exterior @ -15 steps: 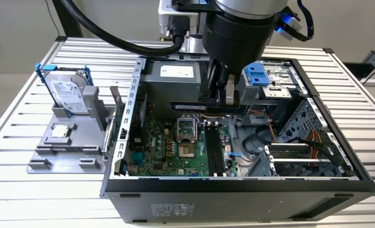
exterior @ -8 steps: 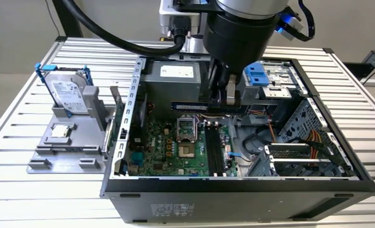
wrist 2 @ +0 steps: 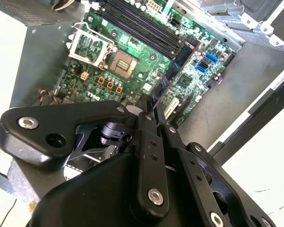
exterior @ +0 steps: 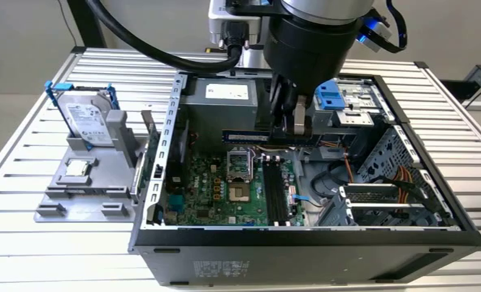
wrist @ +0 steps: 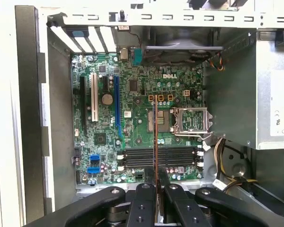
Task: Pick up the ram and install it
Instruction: 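Pick up the ram and move it above insertion slot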
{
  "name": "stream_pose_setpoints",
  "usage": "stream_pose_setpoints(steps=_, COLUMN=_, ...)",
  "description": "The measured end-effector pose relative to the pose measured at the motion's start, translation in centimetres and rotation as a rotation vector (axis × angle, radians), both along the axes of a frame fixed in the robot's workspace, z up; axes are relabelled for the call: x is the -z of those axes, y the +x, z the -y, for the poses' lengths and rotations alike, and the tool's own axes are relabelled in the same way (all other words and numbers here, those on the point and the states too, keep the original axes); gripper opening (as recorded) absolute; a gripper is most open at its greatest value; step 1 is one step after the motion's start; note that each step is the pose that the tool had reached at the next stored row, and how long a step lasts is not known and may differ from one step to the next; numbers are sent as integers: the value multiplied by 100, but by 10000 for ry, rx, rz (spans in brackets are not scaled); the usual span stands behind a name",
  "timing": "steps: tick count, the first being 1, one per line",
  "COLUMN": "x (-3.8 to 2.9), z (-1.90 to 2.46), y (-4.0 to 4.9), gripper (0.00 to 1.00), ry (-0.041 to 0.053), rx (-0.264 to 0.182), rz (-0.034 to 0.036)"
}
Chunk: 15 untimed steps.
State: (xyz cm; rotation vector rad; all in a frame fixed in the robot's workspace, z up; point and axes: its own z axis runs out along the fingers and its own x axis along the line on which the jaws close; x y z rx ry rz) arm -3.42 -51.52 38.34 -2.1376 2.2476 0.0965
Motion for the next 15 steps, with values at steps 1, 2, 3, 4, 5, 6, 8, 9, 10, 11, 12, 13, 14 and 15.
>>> stream_pose_setpoints(steps=1, x=0, z=0, y=4, gripper=0, ry=0, rx=0, rz=-1)
stream_pose_setpoints(steps=2, x=0, z=0, y=9, gripper=0, ry=0, rx=0, rz=-1)
stream_pose_setpoints(steps=3, x=0, z=0, y=13, gripper=0, ry=0, rx=0, rz=-1)
stream_pose_setpoints(steps=4, x=0, z=0, y=18, gripper=0, ry=0, rx=0, rz=0)
stream_pose_setpoints(steps=5, x=0, z=0, y=23, gripper=0, ry=0, rx=0, rz=-1)
stream_pose_setpoints(steps=6, x=0, z=0, y=27, gripper=0, ry=0, rx=0, rz=0)
stream_pose_setpoints(steps=8, x=0, z=0, y=37, gripper=0, ry=0, rx=0, rz=-1)
stream_pose_setpoints(steps=9, x=0, z=0, y=41, gripper=0, ry=0, rx=0, rz=0)
stream_pose_setpoints(steps=10, x=0, z=0, y=47, gripper=0, ry=0, rx=0, rz=0)
stream_pose_setpoints(steps=11, x=0, z=0, y=52, gripper=0, ry=-1, rx=0, rz=-1)
stream_pose_setpoints(steps=12, x=0, z=0, y=58, gripper=0, ry=-1, rx=0, rz=0)
stream_pose_setpoints(steps=13, x=0, z=0, y=65, gripper=0, ry=0, rx=-1, rz=0)
stream_pose_setpoints(steps=14, x=0, z=0, y=71, gripper=0, ry=0, rx=0, rz=-1)
stream_pose_setpoints(steps=15, x=0, z=0, y=78, gripper=0, ry=0, rx=0, rz=0)
